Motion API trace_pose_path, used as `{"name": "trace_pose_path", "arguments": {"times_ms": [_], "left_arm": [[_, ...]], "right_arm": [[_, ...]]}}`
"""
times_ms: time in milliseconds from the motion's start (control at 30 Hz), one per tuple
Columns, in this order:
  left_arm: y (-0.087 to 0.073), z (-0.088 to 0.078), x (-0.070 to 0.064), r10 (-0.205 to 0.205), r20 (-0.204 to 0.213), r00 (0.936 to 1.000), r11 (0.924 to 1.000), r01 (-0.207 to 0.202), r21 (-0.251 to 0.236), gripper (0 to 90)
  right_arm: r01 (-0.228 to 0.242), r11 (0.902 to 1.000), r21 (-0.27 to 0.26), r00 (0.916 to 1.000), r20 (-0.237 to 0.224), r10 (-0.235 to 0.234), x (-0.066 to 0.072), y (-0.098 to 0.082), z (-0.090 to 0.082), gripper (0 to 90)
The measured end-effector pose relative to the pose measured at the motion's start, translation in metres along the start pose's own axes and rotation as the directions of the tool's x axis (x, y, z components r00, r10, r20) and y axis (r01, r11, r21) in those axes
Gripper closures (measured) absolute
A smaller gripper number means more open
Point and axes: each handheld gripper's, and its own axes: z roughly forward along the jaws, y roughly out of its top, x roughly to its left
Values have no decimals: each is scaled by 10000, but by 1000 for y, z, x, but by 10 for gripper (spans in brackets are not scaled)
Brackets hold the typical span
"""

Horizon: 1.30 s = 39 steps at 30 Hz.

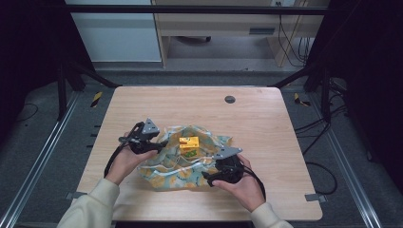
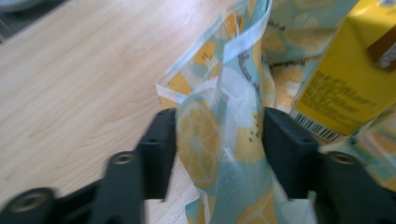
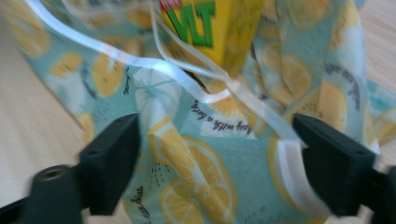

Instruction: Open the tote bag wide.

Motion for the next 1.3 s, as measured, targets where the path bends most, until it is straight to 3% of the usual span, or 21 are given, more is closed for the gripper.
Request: {"name": "trace_pose_path", "arguments": {"times_ms": [33, 67, 133, 167, 200, 300, 367, 467, 700, 1300], "left_arm": [[-1, 2, 0, 2, -58, 10000, 9999, -2, 115, 531], [-2, 3, 0, 8, -103, 9999, 9999, -6, 143, 591], [-3, 4, 1, -15, -137, 9999, 9998, 18, 191, 686], [-3, 3, 1, -22, -134, 9999, 9999, 24, 127, 780], [-2, 2, 1, -8, -130, 9999, 10000, 9, 90, 780], [1, -4, 4, -62, -408, 9991, 9998, 54, -215, 856], [1, -6, 9, -239, -539, 9983, 9994, 224, -282, 874], [-3, 1, 15, -322, -631, 9975, 9994, 330, 110, 881], [-15, 25, 20, -600, -620, 9963, 9959, 639, 638, 891], [-21, 38, 22, -444, -588, 9973, 9944, 497, 929, 894]], "right_arm": [[4, 9999, 155, 10000, 73, -5, -1, -2, 3, 242], [51, 9995, 319, 10000, 61, -53, -2, -3, 5, 369], [241, 9982, 545, 9997, -94, -236, -1, -6, 8, 517], [386, 9964, 754, 9986, -386, -357, -1, -9, 9, 706], [386, 9964, 754, 9986, -386, -357, -1, -9, 9, 706], [355, 9968, 722, 9980, -551, -315, -3, -9, 7, 847], [327, 9977, 590, 9986, -432, -301, -7, -8, -1, 867], [255, 9973, 690, 9992, -326, -233, -15, -11, -10, 875], [-48, 9940, 1096, 9979, -634, 118, -22, -34, -3, 881], [-185, 9906, 1356, 9956, -890, 308, -20, -45, -1, 891]]}}
